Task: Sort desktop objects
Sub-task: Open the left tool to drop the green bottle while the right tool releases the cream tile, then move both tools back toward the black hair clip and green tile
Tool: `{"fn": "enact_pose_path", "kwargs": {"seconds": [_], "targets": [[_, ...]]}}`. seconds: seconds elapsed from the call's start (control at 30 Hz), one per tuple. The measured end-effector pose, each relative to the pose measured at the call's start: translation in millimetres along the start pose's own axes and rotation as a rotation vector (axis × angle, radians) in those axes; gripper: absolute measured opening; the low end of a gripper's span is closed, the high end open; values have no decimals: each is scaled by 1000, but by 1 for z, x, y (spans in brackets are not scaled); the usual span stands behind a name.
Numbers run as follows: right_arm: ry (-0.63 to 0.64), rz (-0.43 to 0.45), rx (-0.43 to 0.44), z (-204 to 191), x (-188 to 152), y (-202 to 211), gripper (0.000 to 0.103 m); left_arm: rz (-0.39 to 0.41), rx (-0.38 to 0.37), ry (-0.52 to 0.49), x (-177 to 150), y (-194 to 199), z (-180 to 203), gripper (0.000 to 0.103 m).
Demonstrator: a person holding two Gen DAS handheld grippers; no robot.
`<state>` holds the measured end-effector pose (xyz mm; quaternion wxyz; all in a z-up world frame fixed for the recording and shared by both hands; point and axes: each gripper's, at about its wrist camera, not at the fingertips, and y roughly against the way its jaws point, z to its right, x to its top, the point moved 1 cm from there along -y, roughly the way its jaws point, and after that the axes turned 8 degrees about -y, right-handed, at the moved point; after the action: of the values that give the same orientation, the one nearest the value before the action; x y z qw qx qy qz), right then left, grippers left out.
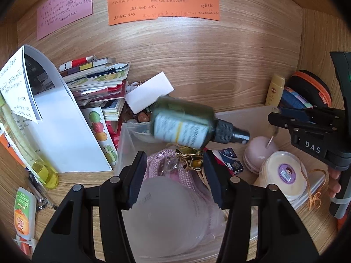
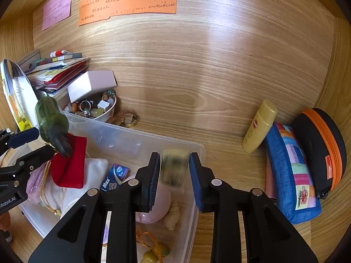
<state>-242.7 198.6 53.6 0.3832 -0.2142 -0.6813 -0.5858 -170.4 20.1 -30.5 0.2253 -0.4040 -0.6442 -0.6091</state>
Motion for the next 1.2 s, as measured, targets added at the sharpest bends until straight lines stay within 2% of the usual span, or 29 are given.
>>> {"fn": "enact_pose_path", "kwargs": {"seconds": [0.1, 0.3, 0.37, 0.43, 0.57, 0.73, 0.83, 0.93, 1.03, 1.2], "targets": [[2, 15, 1, -1, 0, 3, 37, 5, 9, -9, -1, 2, 2, 54], [-2, 18, 2, -1, 1, 4, 38, 6, 15, -14, -1, 3, 4, 55], [-7, 22, 1, 0, 1, 5, 43, 8, 12, -13, -1, 4, 4, 55], [-9, 39, -1, -1, 1, 7, 55, 12, 9, -7, -1, 6, 4, 56], [3, 78, -19, -3, -1, 13, 63, 27, -1, -1, 1, 10, 4, 65], [1, 88, 5, -6, 1, 18, 69, 54, -1, -4, 5, 17, 6, 71], [-15, 106, 32, -5, 4, 25, 79, 76, 19, -14, 7, 26, 7, 81], [-26, 133, 29, -6, 7, 33, 80, 98, 47, -14, 8, 36, 8, 89], [-39, 160, 10, -8, 9, 42, 84, 109, 68, -21, 9, 50, 7, 91], [-55, 169, 47, -13, 10, 61, 85, 126, 93, -31, 3, 72, 1, 93]]}}
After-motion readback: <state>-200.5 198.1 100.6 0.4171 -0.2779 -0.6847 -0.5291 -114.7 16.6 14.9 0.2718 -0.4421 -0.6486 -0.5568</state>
